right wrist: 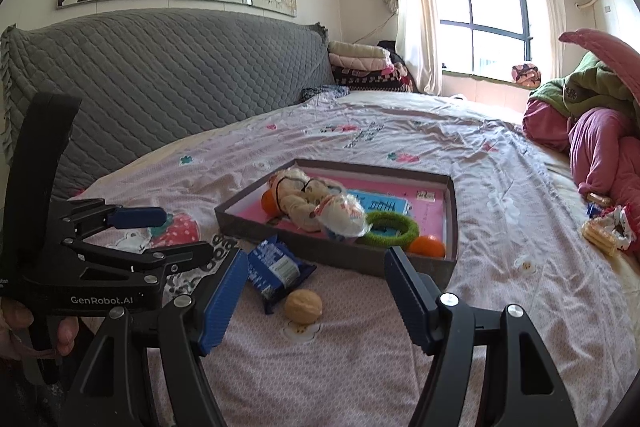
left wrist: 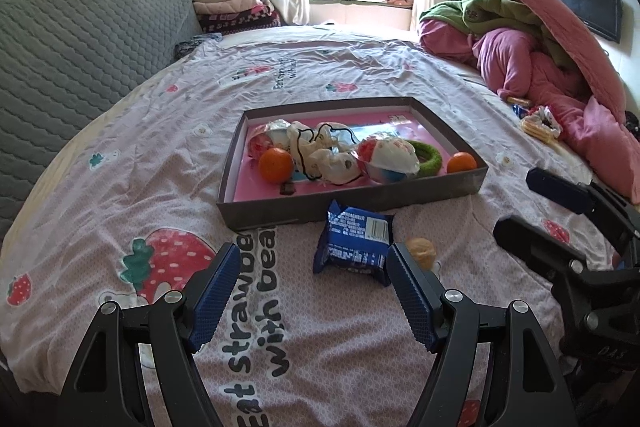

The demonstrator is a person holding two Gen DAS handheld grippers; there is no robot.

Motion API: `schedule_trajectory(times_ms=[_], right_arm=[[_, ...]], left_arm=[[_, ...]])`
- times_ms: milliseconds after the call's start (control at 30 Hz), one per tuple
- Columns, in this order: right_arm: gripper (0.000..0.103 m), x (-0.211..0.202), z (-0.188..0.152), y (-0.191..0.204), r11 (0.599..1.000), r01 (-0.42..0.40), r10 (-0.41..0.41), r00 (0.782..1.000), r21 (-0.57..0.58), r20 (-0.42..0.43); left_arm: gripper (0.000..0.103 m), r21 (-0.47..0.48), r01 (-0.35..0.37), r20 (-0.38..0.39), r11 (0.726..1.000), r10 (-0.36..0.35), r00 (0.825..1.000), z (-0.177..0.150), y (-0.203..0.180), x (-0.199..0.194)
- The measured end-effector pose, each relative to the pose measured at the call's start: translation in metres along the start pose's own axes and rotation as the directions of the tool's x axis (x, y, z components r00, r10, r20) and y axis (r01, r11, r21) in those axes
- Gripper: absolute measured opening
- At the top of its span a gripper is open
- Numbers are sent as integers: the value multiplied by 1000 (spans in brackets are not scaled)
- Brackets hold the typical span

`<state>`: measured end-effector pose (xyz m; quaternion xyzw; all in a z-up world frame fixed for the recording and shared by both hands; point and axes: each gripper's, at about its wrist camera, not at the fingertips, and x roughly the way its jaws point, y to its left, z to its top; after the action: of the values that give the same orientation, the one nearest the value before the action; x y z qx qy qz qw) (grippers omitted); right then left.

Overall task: Organize objects
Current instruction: 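Move the left tool toward the blue snack packet while the right tool approaches the walnut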

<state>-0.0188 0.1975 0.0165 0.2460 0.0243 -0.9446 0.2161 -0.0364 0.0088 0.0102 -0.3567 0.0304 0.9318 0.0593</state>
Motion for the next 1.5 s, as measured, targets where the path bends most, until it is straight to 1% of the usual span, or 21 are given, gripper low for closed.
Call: schedule_trajectory(times_ms=[333, 667, 933, 1133, 1500], right_arm=[[70, -2, -13, -1, 999, -15, 17, 999, 42, -42], [70, -1, -19, 1, 999, -1, 3, 997, 36, -73], [70, 8, -24, -4, 998, 20, -14, 993, 51, -116], [70, 12, -25, -7, 998, 14, -5, 991, 63, -132], [70, 25, -31, -7, 998, 6, 6, 982, 59, -190]], left_arm=[[77, 4, 15, -28, 1000, -15, 1000, -8, -4, 0], [77, 15, 23, -70, 1000, -22, 997, -21, -8, 5], [77, 21, 25, -107, 999, -23, 994, -29, -9, 14], [77, 30, 31, -135, 999, -27, 991, -34, -12, 23], [77, 16, 42, -152, 999, -39, 988, -36, -10, 36]])
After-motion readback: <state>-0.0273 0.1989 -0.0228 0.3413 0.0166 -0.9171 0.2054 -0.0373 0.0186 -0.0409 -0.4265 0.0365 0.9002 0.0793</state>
